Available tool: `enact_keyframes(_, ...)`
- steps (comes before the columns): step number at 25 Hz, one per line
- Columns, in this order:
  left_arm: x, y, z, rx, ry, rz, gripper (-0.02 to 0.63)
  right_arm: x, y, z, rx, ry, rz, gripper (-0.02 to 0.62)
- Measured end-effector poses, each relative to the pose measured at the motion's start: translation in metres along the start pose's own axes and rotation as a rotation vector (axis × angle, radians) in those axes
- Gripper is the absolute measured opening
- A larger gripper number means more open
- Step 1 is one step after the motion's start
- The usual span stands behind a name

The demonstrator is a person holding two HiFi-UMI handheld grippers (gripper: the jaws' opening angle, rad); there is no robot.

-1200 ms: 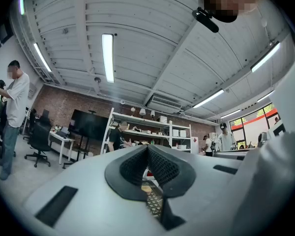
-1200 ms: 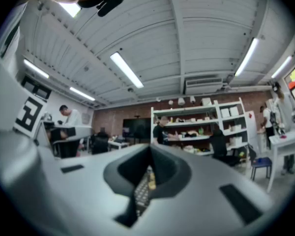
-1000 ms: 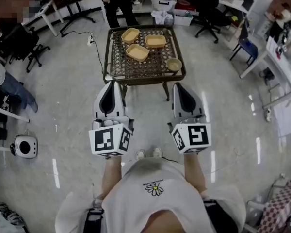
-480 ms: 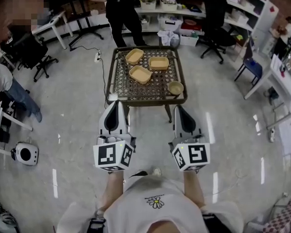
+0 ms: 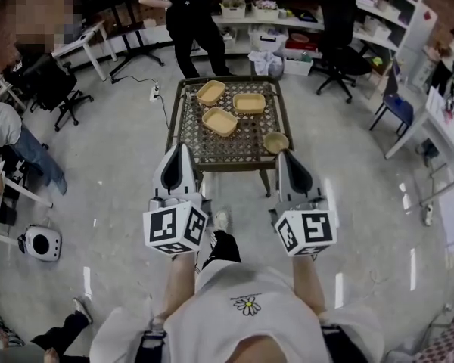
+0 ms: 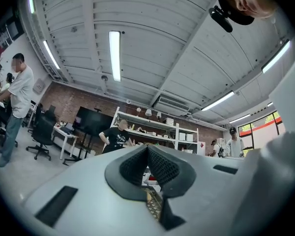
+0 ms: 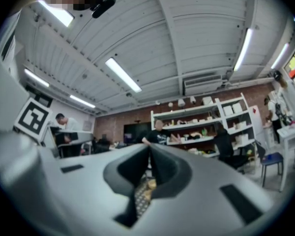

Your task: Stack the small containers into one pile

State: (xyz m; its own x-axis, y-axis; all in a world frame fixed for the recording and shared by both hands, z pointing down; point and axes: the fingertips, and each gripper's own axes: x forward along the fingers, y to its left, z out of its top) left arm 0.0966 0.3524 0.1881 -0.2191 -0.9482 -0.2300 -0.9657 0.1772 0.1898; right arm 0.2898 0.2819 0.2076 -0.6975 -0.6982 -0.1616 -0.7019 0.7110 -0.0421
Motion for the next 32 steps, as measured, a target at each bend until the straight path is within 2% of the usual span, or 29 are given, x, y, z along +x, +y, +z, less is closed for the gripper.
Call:
enact_keyframes(5, 0.059, 0.024, -0.011, -0.002, -0.026, -0.031, 0.026, 0.056, -0.013, -0.006, -0.005, -0.040, 0.005, 0.032)
enact_keyframes(10, 0.142, 0.070, -0.020, -0.012, -0.053, -0.030, 0.026, 0.144, -0.015, -0.020, -0.048, -0.033, 0.024, 0.032)
enact_keyframes(17, 0.280, 0.119, -0.030, 0.015, -0.029, -0.078, 0.026, 0.291, -0.037, -0.023, -0.083, -0.039, 0.005, 0.032)
enact_keyframes(23, 0.377, 0.159, -0.031, 0.017, -0.007, -0.107, 0.026, 0.399, -0.049, -0.024, -0.059, -0.036, -0.005, 0.032)
enact_keyframes(28, 0.431, 0.188, -0.049, -0.017, 0.024, -0.093, 0.026, 0.454, -0.063, -0.035, -0.072, -0.015, -0.015, 0.032)
enact_keyframes(32, 0.460, 0.194, -0.072, -0.038, 0.063, -0.071, 0.026, 0.481, -0.080, -0.050, -0.074, 0.018, -0.001, 0.032)
